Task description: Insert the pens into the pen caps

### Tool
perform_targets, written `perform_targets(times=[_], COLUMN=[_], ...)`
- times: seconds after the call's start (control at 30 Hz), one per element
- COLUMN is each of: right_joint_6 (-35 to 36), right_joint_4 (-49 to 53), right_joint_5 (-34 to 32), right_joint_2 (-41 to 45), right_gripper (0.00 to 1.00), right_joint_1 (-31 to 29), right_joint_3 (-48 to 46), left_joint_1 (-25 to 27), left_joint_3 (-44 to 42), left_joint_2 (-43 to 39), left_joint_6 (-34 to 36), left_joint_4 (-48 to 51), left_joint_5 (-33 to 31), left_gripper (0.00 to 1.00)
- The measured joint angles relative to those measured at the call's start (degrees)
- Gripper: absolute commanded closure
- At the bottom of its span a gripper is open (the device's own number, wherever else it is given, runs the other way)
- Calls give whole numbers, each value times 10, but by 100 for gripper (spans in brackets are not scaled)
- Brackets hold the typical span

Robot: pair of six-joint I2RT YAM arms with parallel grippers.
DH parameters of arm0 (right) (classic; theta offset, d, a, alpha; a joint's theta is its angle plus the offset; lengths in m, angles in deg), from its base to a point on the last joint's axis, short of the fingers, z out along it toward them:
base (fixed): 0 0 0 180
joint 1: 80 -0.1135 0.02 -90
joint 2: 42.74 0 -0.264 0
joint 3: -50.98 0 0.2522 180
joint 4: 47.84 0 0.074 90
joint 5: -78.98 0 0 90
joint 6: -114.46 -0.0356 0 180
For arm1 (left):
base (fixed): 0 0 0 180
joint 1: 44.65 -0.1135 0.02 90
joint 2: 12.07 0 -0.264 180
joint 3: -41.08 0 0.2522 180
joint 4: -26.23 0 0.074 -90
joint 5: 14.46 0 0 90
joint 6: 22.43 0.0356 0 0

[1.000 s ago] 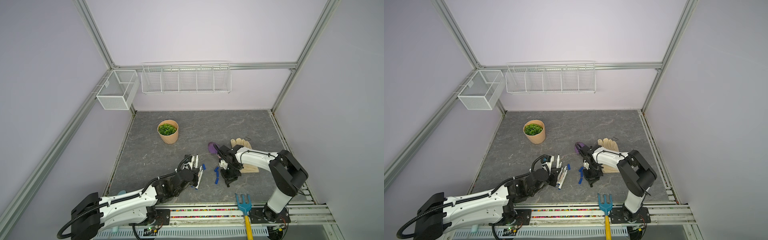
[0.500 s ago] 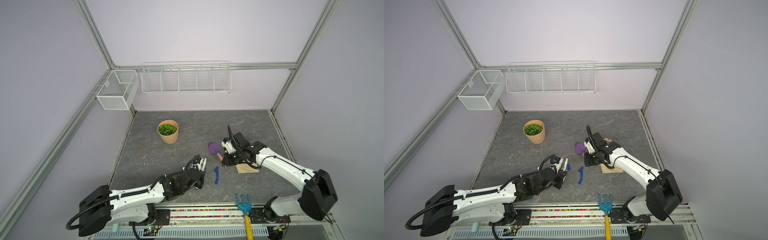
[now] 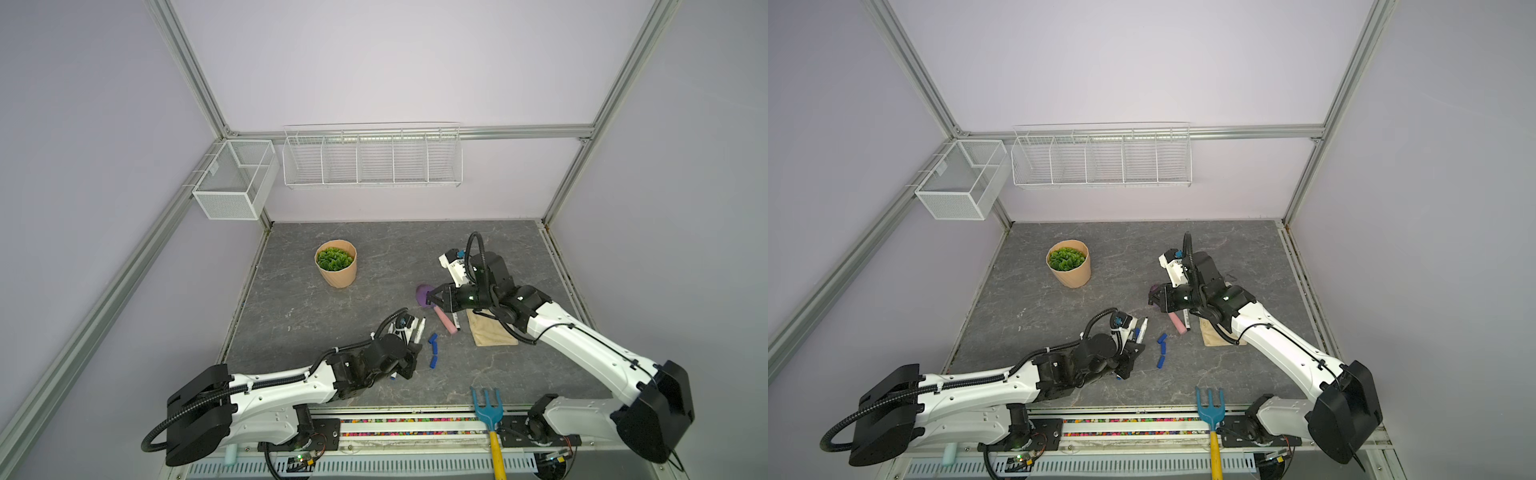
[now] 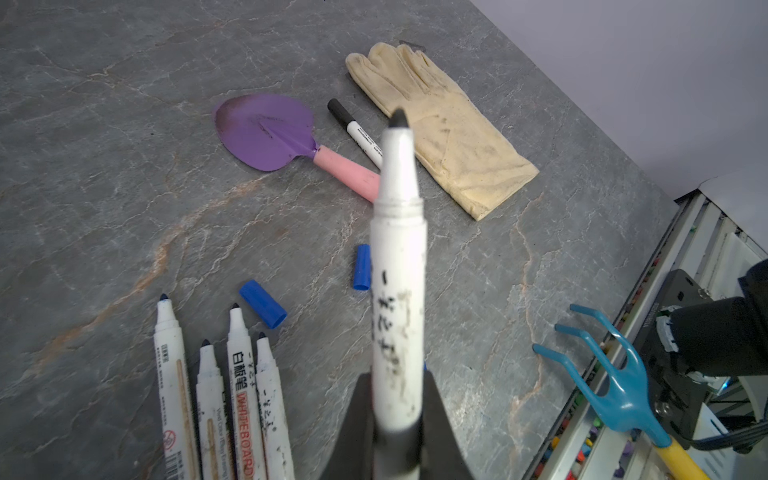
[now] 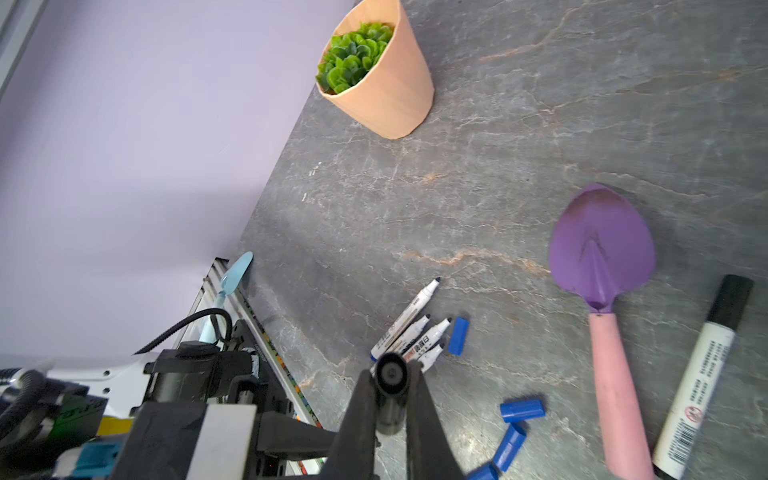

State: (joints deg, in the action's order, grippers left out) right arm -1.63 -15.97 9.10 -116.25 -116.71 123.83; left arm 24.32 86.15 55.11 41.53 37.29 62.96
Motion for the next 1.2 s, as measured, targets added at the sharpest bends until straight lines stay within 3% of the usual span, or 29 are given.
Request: perform_targets(times=[1.2], right_joint_6=[48], right_joint_4=[23], right_joint_5=[64], right_joint_2=[0], right_gripper=[91], right_joint_1=[-13], right_joint_3=[-8], left_joint_1=[1], left_joint_3=[0], left_joint_2=[-5], left_joint_6=[0], left_joint_4=[-42], left_joint_5=[-26], left_gripper=[100])
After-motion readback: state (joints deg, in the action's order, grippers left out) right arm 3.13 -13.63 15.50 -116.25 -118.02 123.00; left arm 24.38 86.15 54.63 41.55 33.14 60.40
